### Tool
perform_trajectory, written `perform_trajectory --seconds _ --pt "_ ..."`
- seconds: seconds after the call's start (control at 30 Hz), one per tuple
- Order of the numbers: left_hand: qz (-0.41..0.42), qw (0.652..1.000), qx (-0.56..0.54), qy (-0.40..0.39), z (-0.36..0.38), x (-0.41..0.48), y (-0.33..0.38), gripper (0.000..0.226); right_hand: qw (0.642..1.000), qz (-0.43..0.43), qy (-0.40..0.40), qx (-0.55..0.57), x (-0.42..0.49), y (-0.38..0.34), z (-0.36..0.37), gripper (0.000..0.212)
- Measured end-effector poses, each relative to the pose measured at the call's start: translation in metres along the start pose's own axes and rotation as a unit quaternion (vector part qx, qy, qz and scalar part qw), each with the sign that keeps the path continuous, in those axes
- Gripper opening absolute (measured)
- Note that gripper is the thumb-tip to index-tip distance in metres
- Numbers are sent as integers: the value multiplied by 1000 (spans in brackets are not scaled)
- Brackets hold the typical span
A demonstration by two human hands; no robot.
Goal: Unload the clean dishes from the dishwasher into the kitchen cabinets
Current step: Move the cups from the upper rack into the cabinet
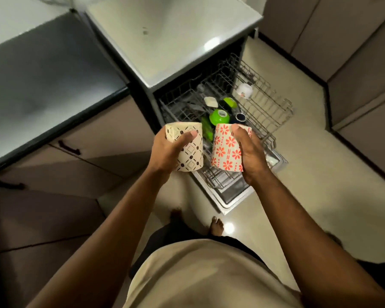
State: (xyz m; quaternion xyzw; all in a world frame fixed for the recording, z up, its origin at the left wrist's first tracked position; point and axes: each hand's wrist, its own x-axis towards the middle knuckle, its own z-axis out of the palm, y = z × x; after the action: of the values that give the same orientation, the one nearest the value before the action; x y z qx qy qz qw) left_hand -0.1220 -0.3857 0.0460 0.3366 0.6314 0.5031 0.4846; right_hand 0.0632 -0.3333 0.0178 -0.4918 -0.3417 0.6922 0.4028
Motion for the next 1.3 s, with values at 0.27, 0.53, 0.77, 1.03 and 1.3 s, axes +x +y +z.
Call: perform_trajectory --seconds 0.27,0.53,0.77,1.03,1.3 --pt "56 987 -43 145 -139 -43 26 61 993 -16 -118 -19 -15 7 144 50" --pt "107 960 -31 258 -309 -90 53 70 972 -34 -225 -53 -40 28 324 47" --pt "180 937 -6 301 -403 -96 105 56 947 -110 -289 -92 -61 0 437 67" --pt "285 898 32 334 -464 -60 200 60 920 -196 -326 -93 -39 -76 536 51" --pt "363 848 86 377 -491 -7 324 47 880 -314 -352 -60 2 -177 617 45"
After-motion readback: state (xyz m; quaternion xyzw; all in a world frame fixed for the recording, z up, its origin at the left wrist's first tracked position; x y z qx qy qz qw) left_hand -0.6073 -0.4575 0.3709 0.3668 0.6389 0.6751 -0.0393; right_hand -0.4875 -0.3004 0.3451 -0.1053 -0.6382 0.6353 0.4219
